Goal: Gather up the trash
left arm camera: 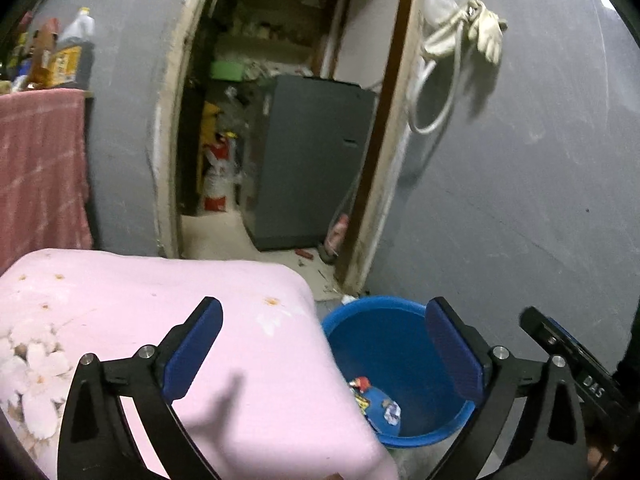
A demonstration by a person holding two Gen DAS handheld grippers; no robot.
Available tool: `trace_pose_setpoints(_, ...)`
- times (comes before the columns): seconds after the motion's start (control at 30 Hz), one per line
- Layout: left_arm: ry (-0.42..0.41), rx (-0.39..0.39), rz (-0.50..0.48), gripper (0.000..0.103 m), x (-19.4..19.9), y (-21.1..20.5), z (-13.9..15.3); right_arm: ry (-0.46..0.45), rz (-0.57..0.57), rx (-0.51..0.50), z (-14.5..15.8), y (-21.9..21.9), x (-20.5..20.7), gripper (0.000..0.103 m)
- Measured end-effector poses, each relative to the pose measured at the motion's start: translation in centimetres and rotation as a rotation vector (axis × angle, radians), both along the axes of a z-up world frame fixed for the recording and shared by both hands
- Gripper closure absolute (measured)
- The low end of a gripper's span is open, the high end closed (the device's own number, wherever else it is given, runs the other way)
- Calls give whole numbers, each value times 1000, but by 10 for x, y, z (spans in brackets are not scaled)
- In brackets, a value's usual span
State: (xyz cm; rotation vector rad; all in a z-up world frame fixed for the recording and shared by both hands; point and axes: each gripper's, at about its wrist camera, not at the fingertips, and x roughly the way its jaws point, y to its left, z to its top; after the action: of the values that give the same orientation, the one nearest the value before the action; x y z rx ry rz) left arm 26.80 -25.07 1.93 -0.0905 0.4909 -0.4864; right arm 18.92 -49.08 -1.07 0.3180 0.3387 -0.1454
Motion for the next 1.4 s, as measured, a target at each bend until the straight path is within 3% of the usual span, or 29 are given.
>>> trace_pose_setpoints(0.2, -36, 7, 36, 3, -23, 21, 5, -27, -1, -15, 4, 10, -24, 0)
trace_pose_setpoints(0.87, -121, -10, 68, 2, -120, 79, 13, -92, 22, -191, 36, 78, -115, 0)
trace_pose_setpoints(1.4, -184, 46, 118, 2, -181, 117, 6, -98, -3, -216, 30, 119, -160, 0)
